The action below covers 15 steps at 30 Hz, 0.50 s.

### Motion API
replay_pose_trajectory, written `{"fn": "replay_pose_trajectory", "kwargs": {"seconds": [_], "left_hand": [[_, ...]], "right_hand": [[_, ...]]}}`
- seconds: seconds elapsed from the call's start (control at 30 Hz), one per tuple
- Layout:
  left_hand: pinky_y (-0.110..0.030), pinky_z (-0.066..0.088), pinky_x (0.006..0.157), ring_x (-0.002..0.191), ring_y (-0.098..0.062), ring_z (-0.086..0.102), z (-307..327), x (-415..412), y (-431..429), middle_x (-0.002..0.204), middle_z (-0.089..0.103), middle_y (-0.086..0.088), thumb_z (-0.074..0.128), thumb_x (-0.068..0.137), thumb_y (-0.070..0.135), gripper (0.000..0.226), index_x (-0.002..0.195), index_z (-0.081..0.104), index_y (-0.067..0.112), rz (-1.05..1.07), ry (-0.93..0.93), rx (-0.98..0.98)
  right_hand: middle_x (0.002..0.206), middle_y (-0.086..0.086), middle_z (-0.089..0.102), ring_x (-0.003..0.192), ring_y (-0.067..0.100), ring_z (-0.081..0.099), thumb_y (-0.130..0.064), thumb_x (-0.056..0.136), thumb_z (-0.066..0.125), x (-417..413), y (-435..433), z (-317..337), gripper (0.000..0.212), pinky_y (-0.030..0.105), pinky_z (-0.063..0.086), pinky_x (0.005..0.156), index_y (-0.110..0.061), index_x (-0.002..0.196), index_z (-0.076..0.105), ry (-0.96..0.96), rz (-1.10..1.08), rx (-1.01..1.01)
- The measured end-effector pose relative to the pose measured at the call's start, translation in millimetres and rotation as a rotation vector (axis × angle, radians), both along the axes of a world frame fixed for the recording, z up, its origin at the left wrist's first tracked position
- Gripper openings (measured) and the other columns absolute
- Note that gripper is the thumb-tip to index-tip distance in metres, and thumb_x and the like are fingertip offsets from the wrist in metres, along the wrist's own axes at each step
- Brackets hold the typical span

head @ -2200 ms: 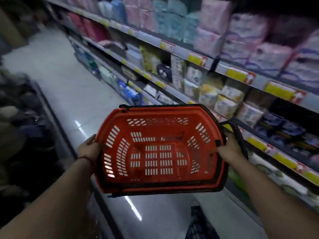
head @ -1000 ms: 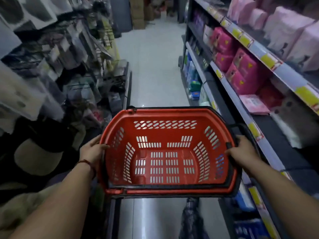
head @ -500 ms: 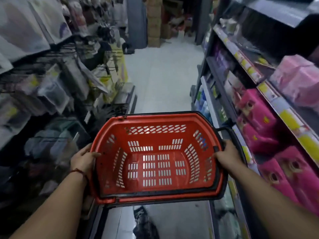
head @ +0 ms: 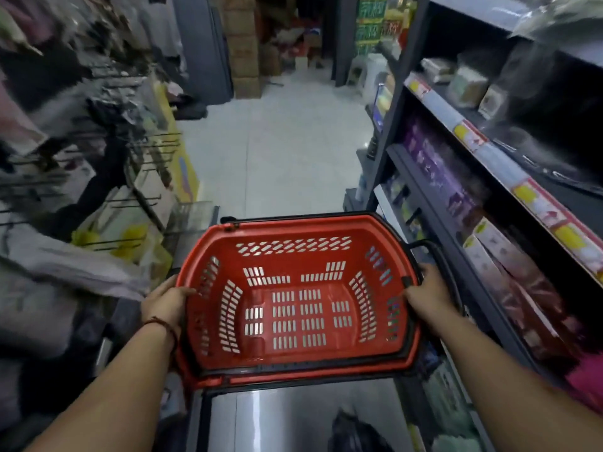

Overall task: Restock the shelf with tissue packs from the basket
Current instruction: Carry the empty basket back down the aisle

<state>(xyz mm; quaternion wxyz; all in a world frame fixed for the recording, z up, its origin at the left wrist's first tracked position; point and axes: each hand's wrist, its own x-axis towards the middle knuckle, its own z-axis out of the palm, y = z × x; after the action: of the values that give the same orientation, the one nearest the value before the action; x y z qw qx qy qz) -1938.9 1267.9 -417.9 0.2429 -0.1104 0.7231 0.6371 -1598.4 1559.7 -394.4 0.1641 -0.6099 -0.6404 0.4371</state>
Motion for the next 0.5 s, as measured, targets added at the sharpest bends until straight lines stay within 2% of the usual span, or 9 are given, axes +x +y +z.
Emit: {"fn": "replay_pose_trajectory", "kwargs": {"seconds": [0.07,0.13,0.17,0.27,0.37,0.43,0.5], "left_hand": [[-0.044,0.061,0.084,0.090,-0.032,0.072,-25,-55,47,0.105,0.076,-0.010,0.081,0.054,0.014,0.059,0.108,0.075,0.037,-0.024,-0.025,-0.017],[-0.042,0.061,0.078,0.089,-0.035,0.073,-53,-100,91,0.103,0.077,-0.013,0.077,0.055,0.013,0.055,0.106,0.077,0.032,-0.010,-0.031,-0.034],[-0.046,0.061,0.082,0.092,-0.036,0.073,-81,-131,109,0.105,0.078,-0.013,0.075,0.054,0.013,0.059,0.112,0.077,0.028,0.017,-0.031,-0.053],[-0.052,0.058,0.095,0.099,-0.032,0.072,-111,-202,172,0.116,0.076,-0.010,0.079,0.054,0.016,0.073,0.126,0.071,0.026,0.054,-0.048,-0.087],[-0.049,0.057,0.099,0.100,-0.029,0.072,-78,-246,245,0.114,0.075,-0.006,0.078,0.067,0.009,0.066,0.130,0.069,0.026,0.127,-0.053,-0.087],[-0.042,0.058,0.092,0.087,-0.026,0.070,-63,-277,296,0.104,0.075,-0.007,0.075,0.075,0.002,0.054,0.122,0.072,0.027,0.145,-0.058,-0.092],[-0.033,0.056,0.077,0.073,-0.021,0.065,-79,-324,341,0.092,0.072,-0.007,0.069,0.081,-0.005,0.046,0.114,0.070,0.028,0.134,-0.084,-0.087]], "right_hand": [[0.099,0.012,0.066,0.091,0.034,0.066,-0.005,0.077,0.075,-48,47,-14,0.053,0.045,0.057,0.086,-0.024,0.118,0.048,-0.022,-0.012,-0.005],[0.097,0.011,0.067,0.089,0.034,0.067,-0.002,0.074,0.076,-92,95,-32,0.054,0.048,0.058,0.086,-0.024,0.115,0.048,-0.025,0.000,-0.019],[0.098,0.011,0.069,0.088,0.035,0.067,-0.002,0.072,0.075,-114,123,-46,0.054,0.050,0.059,0.085,-0.021,0.117,0.051,-0.029,0.012,-0.018],[0.096,0.007,0.068,0.087,0.034,0.068,-0.003,0.074,0.074,-190,199,-58,0.056,0.053,0.059,0.085,-0.019,0.124,0.053,-0.049,0.048,-0.052],[0.095,0.006,0.065,0.088,0.035,0.066,-0.003,0.080,0.072,-266,264,-51,0.052,0.051,0.058,0.085,-0.022,0.121,0.048,-0.085,0.062,-0.071],[0.096,0.007,0.066,0.089,0.035,0.066,-0.005,0.080,0.073,-314,308,-54,0.052,0.050,0.057,0.086,-0.024,0.120,0.047,-0.097,0.063,-0.073],[0.103,0.012,0.067,0.093,0.035,0.066,-0.003,0.081,0.074,-364,353,-75,0.053,0.049,0.056,0.090,-0.019,0.125,0.049,-0.111,0.059,-0.076]]}}
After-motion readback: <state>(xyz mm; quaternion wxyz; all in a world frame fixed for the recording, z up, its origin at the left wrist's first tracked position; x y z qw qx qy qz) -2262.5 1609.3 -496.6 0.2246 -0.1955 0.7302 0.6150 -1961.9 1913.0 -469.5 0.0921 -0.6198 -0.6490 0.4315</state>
